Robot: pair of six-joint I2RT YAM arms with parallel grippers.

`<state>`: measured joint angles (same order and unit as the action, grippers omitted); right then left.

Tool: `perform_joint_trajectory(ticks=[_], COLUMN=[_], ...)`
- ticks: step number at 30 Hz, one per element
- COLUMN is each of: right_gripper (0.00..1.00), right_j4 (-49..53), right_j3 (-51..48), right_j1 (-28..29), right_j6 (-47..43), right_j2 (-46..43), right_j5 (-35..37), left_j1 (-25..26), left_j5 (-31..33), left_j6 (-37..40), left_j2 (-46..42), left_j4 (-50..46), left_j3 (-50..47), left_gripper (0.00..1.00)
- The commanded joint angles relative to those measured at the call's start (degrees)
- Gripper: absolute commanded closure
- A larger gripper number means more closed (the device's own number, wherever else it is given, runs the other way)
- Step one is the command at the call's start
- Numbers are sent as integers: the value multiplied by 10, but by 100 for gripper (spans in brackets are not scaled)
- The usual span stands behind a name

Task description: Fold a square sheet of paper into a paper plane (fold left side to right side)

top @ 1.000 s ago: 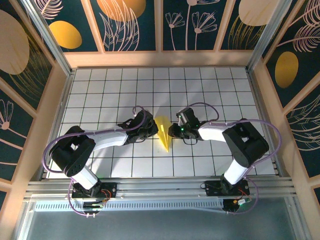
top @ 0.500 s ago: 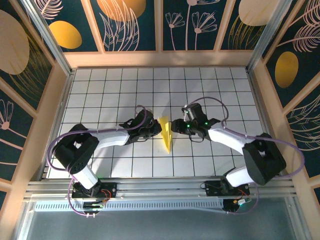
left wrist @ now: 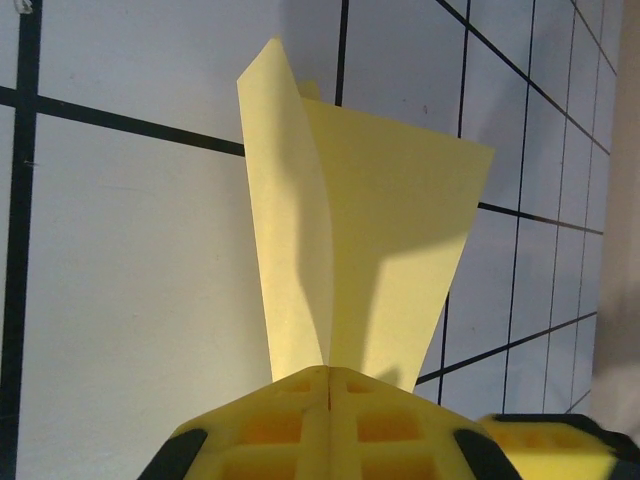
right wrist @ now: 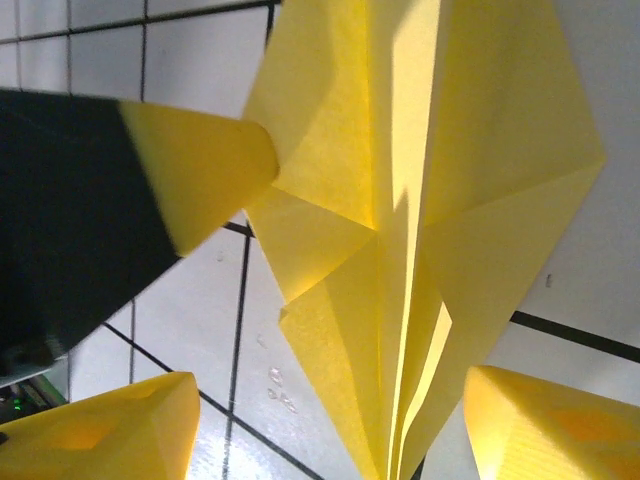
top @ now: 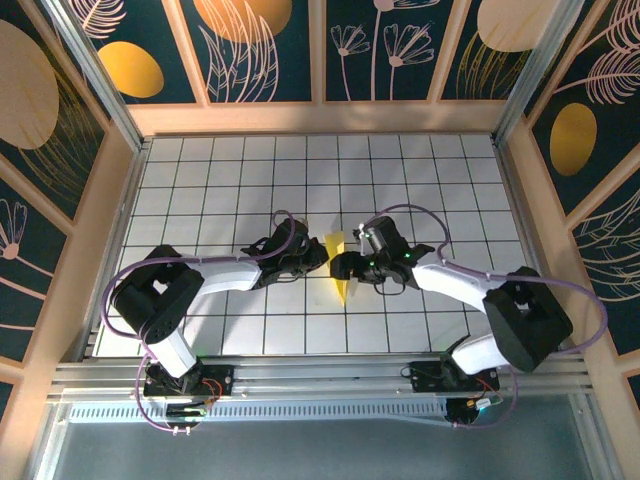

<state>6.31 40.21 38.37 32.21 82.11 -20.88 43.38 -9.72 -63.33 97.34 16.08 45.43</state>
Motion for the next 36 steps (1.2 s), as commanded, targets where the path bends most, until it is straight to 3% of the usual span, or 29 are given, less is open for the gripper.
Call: perform_joint_trajectory(ticks=[1, 8, 12, 24, 36], right_gripper=[28, 28, 34, 75, 76], right_j4=[-8, -4, 19, 46, 34], right_j3=[10, 26, 37, 50, 54], right_j1=[12, 28, 28, 28, 34], right_j6=[-3, -8, -14, -16, 5], right_j2=[25, 50, 58, 62, 86], right_j5=[5, 29, 59, 91, 89], left_j1=[-4, -4, -4, -4, -4], left_j5=[-8, -8, -7, -8, -10], left_j6=[-14, -9, -8, -7, -16], left_j2=[5, 5, 5, 23, 26], left_j4=[16, 12, 10, 12, 29], left_j3=[-4, -1, -2, -6, -19], left_gripper=[100, 100, 100, 100, 100])
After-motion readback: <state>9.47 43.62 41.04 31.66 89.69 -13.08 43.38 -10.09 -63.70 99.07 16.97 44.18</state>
